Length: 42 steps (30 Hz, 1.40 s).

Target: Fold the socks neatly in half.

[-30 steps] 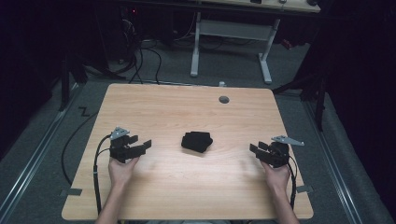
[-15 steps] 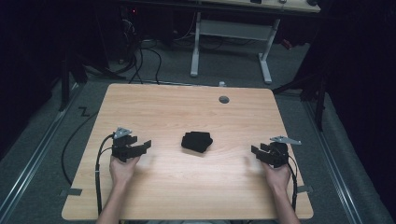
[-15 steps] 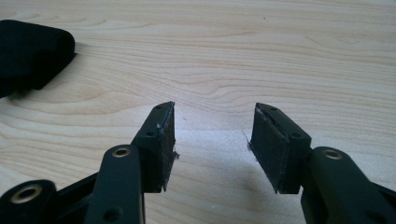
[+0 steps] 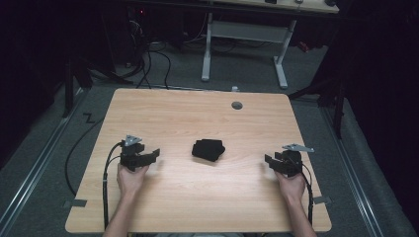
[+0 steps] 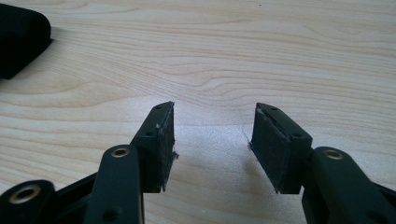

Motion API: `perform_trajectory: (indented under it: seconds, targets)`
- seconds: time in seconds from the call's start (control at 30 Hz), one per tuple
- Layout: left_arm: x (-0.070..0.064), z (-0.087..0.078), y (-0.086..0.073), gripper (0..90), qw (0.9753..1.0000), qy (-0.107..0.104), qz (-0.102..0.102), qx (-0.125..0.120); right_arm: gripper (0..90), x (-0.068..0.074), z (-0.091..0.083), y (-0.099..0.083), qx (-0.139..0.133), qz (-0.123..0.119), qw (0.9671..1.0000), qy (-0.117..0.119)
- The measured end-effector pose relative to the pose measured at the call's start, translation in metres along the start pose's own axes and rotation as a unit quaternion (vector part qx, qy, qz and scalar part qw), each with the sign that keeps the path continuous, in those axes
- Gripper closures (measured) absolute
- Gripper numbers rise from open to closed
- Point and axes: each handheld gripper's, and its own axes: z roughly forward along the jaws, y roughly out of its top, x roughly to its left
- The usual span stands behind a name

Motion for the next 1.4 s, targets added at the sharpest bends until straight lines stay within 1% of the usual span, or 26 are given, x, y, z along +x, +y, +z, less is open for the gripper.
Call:
perform_trajectory:
  seconds: [0.17, 0.3, 0.43, 0.67, 0.83, 0.87, 0.9, 0.93, 0.97, 1.03, 1.13, 1.17, 1.2, 1.23, 1.27, 1.4]
  targets:
    - [0.0, 0.001, 0.0, 30.6, 0.9999, 0.011, 0.004, 0.002, 48.6, 0.0, 0.004, -0.001, 0.005, -0.003, 1.0, -0.007]
    - [0.0, 0.002, 0.0, 30.7, 0.9999, 0.016, 0.006, 0.002, 48.6, 0.0, 0.005, -0.001, 0.006, -0.004, 0.9999, -0.011]
    - [-0.001, 0.005, -0.002, 30.7, 0.9997, 0.022, 0.01, 0.009, 48.3, -0.001, 0.007, -0.002, 0.009, -0.004, 0.9999, -0.014]
    - [-0.003, 0.009, -0.003, 30.7, 0.9995, 0.024, 0.013, 0.014, 48.3, 0.001, 0.01, -0.002, 0.01, -0.002, 0.9998, -0.014]
    - [-0.004, 0.011, -0.003, 30.8, 0.9993, 0.028, 0.016, 0.017, 48.0, 0.002, 0.012, -0.002, 0.01, -0.005, 0.9998, -0.016]
    - [-0.004, 0.012, -0.004, 30.8, 0.9993, 0.03, 0.018, 0.018, 48.0, 0.002, 0.012, -0.002, 0.01, -0.005, 0.9998, -0.016]
    - [-0.005, 0.013, -0.004, 30.7, 0.999, 0.033, 0.022, 0.021, 47.9, 0.003, 0.012, -0.002, 0.009, -0.012, 0.9997, -0.022]
    - [-0.005, 0.013, -0.004, 30.6, 0.999, 0.033, 0.022, 0.021, 47.9, 0.003, 0.012, -0.002, 0.009, -0.012, 0.9997, -0.022]
    - [-0.006, 0.014, -0.005, 30.7, 0.9988, 0.036, 0.026, 0.021, 47.8, 0.006, 0.013, -0.003, 0.008, -0.022, 0.9993, -0.03]
    - [-0.006, 0.014, -0.005, 30.7, 0.9988, 0.035, 0.026, 0.02, 47.1, 0.009, 0.014, -0.004, 0.009, -0.041, 0.9982, -0.044]
    - [-0.009, 0.015, -0.005, 30.7, 0.998, 0.044, 0.039, 0.023, 45.7, 0.009, 0.015, -0.005, 0.003, -0.041, 0.9982, -0.043]
    - [-0.009, 0.015, -0.005, 30.8, 0.998, 0.044, 0.039, 0.023, 45.7, 0.009, 0.015, -0.005, 0.001, -0.041, 0.9982, -0.043]
    - [-0.01, 0.015, -0.005, 30.8, 0.9975, 0.047, 0.045, 0.026, 45.7, 0.009, 0.015, -0.005, 0.001, -0.041, 0.9982, -0.043]
    - [-0.013, 0.016, -0.005, 30.3, 0.9964, 0.056, 0.057, 0.029, 45.4, 0.009, 0.015, -0.005, 0.001, -0.041, 0.9983, -0.043]
    - [-0.015, 0.017, -0.005, 30.3, 0.9958, 0.06, 0.062, 0.031, 45.1, 0.009, 0.015, -0.005, 0.001, -0.041, 0.9983, -0.042]
    - [-0.015, 0.017, -0.006, 29.6, 0.9959, 0.058, 0.062, 0.031, 44.6, 0.009, 0.015, -0.005, 0.001, -0.041, 0.9982, -0.042]
